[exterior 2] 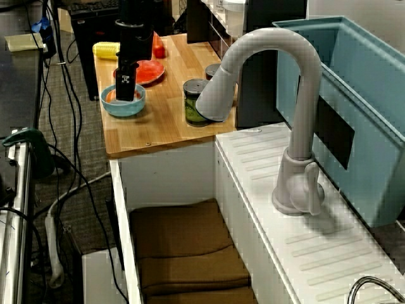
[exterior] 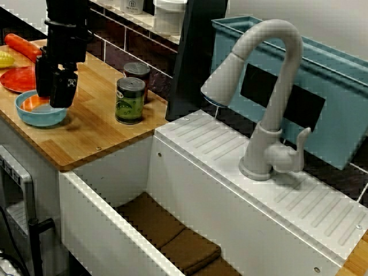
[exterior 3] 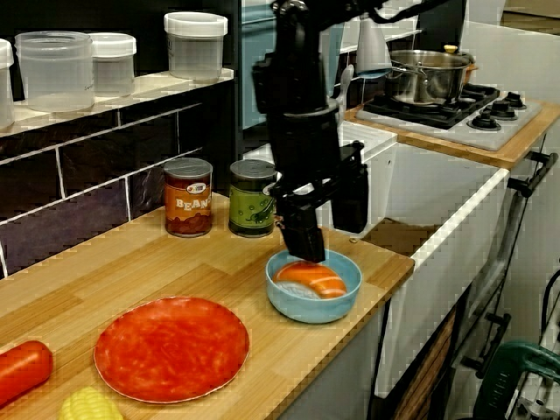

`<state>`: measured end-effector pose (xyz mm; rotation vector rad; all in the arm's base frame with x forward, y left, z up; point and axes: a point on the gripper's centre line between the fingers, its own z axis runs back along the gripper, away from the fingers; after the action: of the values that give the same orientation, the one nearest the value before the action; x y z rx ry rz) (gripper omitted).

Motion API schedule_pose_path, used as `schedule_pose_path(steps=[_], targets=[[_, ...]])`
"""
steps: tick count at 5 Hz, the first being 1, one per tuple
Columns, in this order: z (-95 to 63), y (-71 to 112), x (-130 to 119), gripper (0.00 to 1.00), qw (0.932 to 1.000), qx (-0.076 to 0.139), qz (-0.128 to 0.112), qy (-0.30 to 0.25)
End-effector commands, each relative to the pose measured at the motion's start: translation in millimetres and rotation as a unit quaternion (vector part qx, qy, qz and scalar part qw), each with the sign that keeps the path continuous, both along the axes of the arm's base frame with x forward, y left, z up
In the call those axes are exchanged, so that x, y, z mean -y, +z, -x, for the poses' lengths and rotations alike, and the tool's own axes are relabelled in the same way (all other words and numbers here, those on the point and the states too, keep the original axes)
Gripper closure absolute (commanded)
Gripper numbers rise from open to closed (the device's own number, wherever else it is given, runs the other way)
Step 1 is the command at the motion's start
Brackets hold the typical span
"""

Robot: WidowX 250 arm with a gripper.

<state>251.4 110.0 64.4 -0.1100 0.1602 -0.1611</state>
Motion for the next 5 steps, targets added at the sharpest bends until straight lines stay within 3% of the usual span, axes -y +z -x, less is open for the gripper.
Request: schedule_pose_path(steps=[1,3,5], targets=[[-3.0,16.8,-42.7,0.00,0.9997,0.017,-0.007,0.018],[5.4,15.0,-72.9,0.00,0.9992,0.024,-0.018,0.027],[9.7,5.7,-90.1,0.00,0.9989,0.014,-0.029,0.034]])
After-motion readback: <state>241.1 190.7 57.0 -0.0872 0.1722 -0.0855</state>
